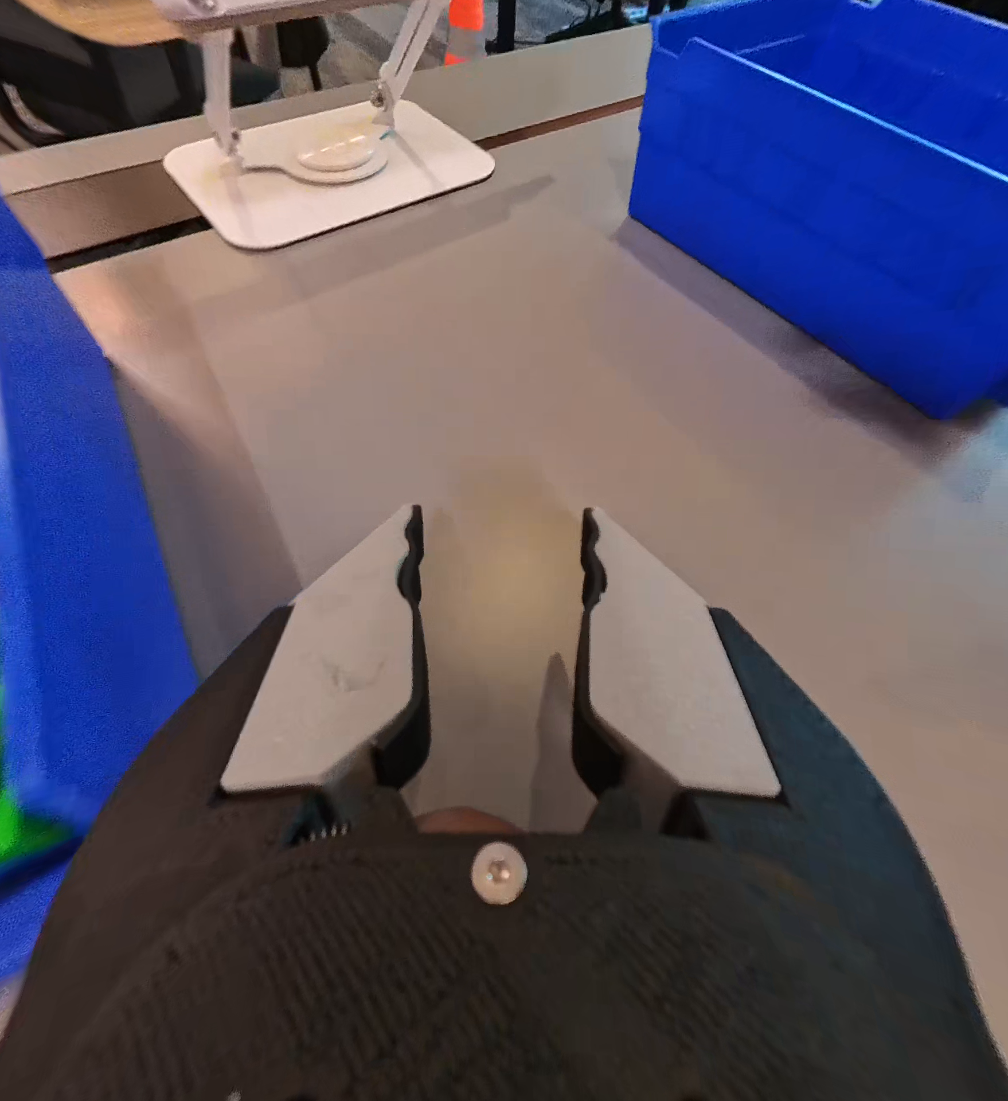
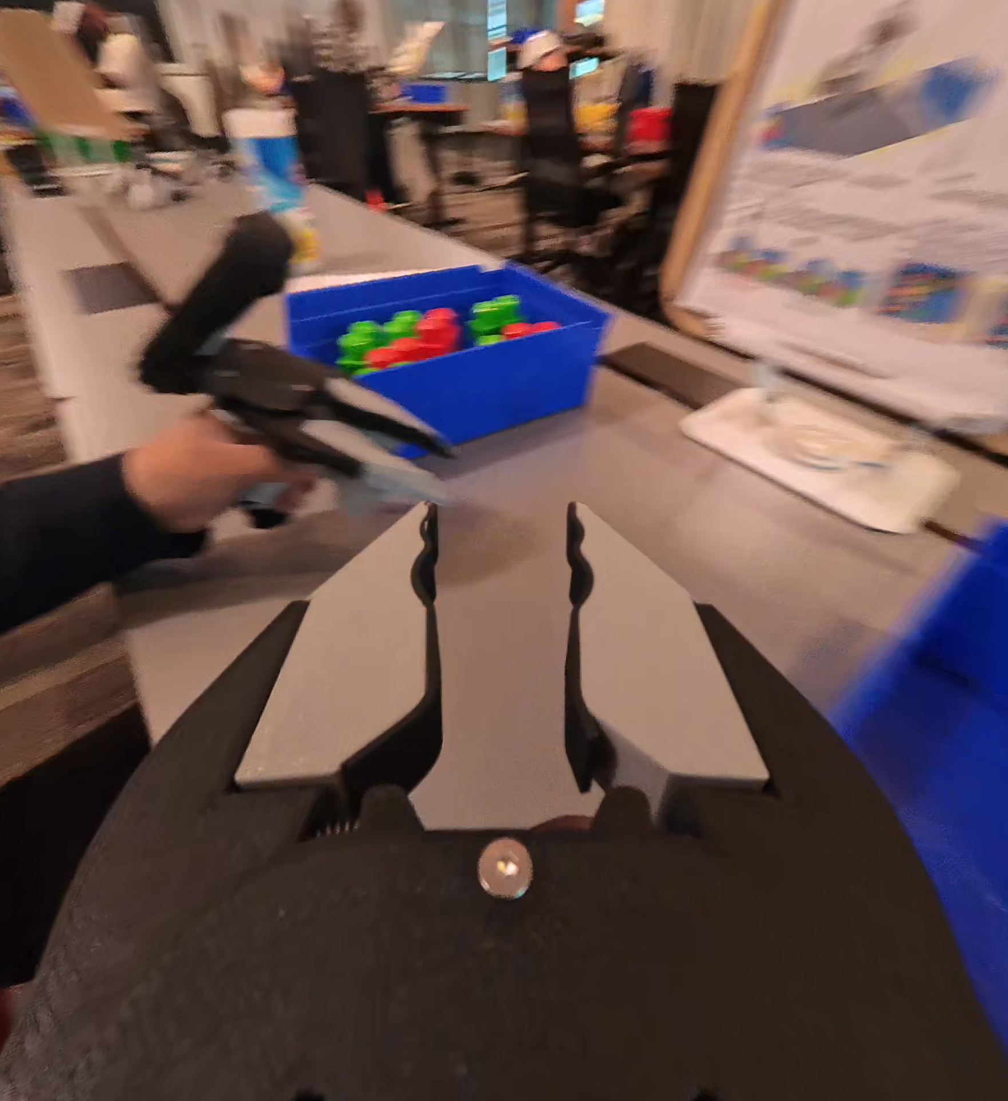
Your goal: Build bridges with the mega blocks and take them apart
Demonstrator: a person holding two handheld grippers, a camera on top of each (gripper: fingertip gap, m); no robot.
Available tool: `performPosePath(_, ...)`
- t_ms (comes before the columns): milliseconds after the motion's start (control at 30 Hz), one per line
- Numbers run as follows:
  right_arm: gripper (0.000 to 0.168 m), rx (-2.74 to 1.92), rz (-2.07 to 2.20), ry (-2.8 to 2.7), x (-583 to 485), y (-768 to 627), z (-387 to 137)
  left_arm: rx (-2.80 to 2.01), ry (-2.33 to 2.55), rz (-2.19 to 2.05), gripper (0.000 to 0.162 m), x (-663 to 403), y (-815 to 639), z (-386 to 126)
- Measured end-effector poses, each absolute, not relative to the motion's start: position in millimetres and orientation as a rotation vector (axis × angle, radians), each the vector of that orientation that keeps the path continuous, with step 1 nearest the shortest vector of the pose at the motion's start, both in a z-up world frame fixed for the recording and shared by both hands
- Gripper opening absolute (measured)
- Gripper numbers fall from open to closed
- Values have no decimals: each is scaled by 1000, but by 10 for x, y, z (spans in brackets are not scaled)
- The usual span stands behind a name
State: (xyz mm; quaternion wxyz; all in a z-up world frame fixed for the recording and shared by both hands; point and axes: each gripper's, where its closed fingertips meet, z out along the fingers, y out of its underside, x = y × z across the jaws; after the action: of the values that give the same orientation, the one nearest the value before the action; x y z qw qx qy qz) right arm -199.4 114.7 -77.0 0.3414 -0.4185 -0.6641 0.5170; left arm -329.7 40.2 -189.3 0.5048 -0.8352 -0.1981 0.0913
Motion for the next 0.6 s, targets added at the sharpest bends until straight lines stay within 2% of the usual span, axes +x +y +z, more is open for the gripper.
performPosePath(200, 41, -966, 1452, -1939, -2775, 453, -1389, -1955, -461, 301, 49, -3627, 808, -1958)
performPosePath(333, 38, -720, 1642, -2215, -2768, 373, -1637, -1983, -341, 187, 49, -3532, 869, -2030)
performPosePath(367, 42, -717, 1648, -2247, -2797, 448, -1690, -1971, -323, 178, 49, -3530, 857, -1993)
performPosePath(533, 47, -804, 1653, -2189, -3063, 846, -1692, -1961, -359, 251, 48, -3630, 792, -1899)
performPosePath(600, 43, -861, 1656, -2080, -3143, 959, -1602, -1986, -362, 252, 48, -3616, 808, -1966)
